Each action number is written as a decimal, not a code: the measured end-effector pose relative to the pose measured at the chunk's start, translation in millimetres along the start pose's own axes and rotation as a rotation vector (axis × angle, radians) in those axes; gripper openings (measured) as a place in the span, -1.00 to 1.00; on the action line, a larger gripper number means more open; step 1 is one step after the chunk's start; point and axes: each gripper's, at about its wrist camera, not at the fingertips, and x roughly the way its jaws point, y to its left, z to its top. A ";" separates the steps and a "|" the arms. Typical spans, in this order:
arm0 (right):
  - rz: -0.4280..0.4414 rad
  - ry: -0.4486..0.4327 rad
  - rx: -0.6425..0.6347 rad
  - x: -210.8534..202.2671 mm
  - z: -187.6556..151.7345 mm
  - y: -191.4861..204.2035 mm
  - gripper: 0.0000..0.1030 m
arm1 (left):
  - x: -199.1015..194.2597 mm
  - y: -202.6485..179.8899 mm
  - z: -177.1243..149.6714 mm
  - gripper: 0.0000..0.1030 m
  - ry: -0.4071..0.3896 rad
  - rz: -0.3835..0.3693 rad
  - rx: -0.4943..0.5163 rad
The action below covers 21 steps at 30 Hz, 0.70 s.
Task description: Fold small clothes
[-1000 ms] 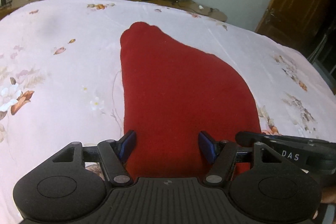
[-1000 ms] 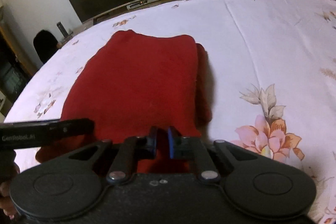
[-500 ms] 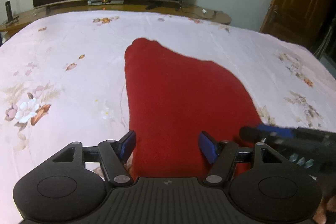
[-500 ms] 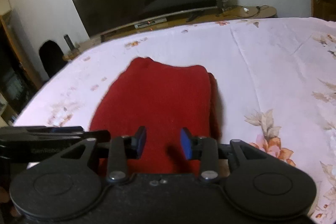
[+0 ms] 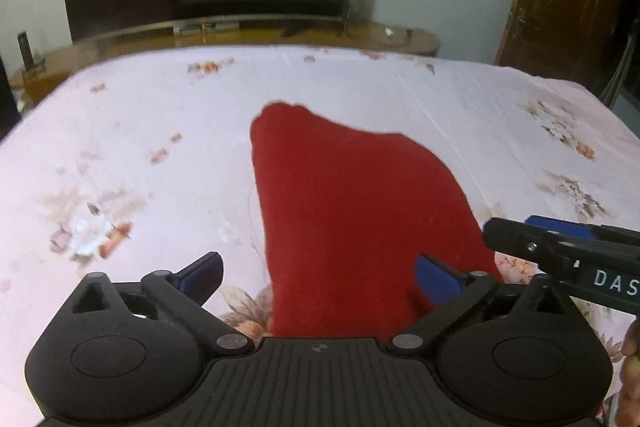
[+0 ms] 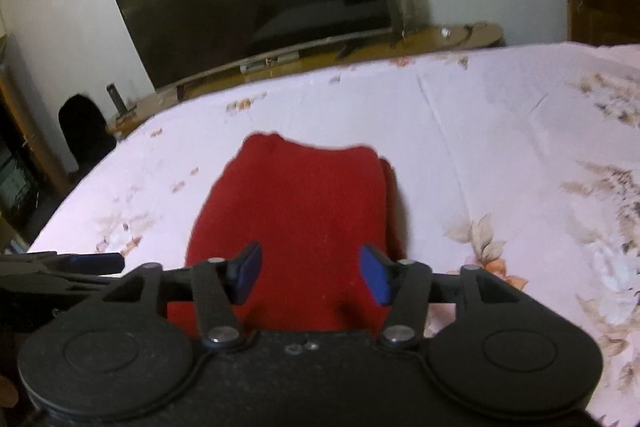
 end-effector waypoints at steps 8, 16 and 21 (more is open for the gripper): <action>-0.076 -0.086 -0.057 -42.3 3.4 23.6 0.53 | -45.4 2.0 4.0 0.99 -0.050 0.037 0.025; -0.117 -0.163 -0.068 -82.9 1.8 35.8 0.68 | -86.2 -6.4 4.6 0.99 -0.105 0.070 0.072; -0.160 -0.185 -0.065 -90.8 -1.7 33.9 0.69 | -94.0 -5.3 -1.0 1.00 -0.118 0.043 0.034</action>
